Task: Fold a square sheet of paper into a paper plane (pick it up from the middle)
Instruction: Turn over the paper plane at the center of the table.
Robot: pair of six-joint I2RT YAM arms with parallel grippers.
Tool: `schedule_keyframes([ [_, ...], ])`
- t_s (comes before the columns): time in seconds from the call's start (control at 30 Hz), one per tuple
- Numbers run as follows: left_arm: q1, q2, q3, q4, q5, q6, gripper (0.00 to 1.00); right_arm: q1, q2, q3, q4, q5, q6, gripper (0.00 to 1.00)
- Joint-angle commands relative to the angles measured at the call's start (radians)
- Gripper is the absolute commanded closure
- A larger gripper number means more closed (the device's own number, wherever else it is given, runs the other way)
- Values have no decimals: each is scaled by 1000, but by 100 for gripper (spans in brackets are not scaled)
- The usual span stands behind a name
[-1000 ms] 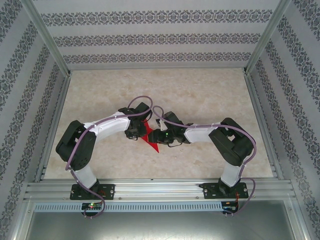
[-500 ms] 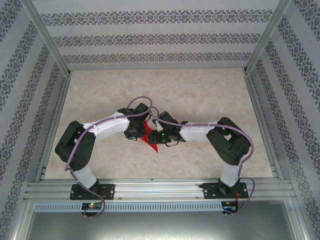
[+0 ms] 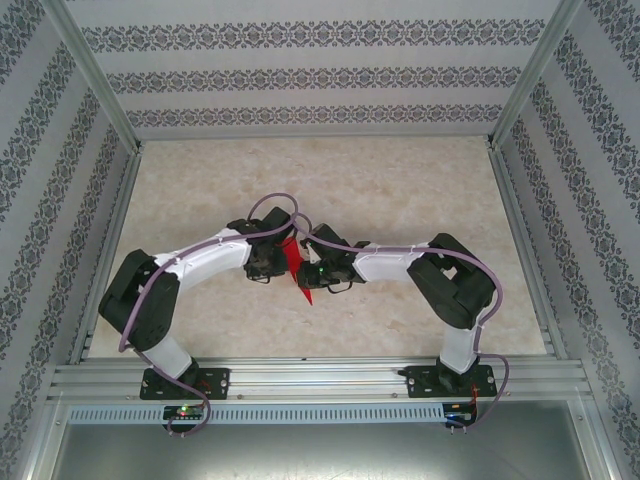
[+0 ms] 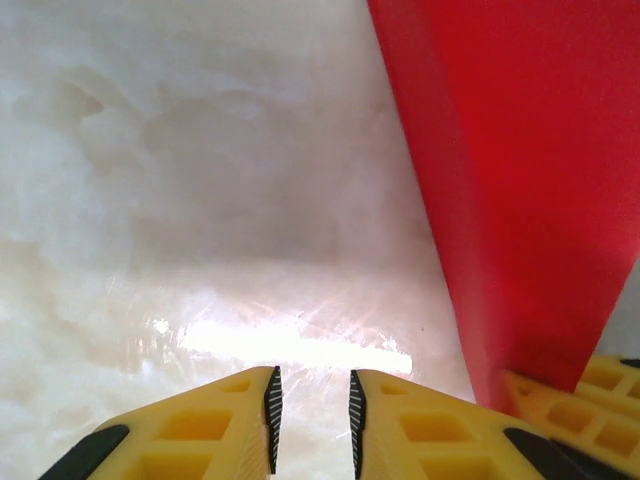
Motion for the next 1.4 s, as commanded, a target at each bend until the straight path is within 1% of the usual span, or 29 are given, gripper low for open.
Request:
schedule_keyframes([
  [0.0, 5, -109, -35, 54, -44, -15, 69, 10, -63, 21, -100, 133, -13, 94],
  [0.1, 5, -195, -65, 77, -84, -12, 67, 3, -123, 36, -202, 272, -4, 98],
  [0.2, 5, -259, -96, 81, -138, -21, 64, -4, -154, 65, -309, 404, -1, 98],
  [0.27, 7, -292, -118, 78, -171, -35, 64, -8, -150, 91, -370, 464, 6, 98],
  [0.33, 8, -319, -138, 75, -198, -54, 63, -13, -133, 112, -401, 486, 6, 98],
  [0.53, 17, -365, -167, 58, -230, -75, 63, -14, -27, 206, -477, 496, 10, 95],
  [0.7, 24, -374, -175, 53, -230, -71, 62, -11, 32, 227, -464, 468, 24, 92],
  [0.83, 28, -375, -178, 53, -224, -69, 61, -12, 60, 213, -450, 458, 44, 84],
  [0.9, 29, -372, -179, 54, -221, -68, 61, -11, 73, 205, -446, 450, 51, 78],
  [1.07, 35, -366, -178, 62, -211, -67, 60, -11, 102, 189, -427, 435, 59, 77],
  [1.27, 38, -361, -178, 58, -209, -67, 61, 23, 202, 159, -418, 436, 123, 77],
  [1.37, 39, -366, -179, 52, -222, -67, 60, 26, 178, 159, -413, 427, 151, 76],
])
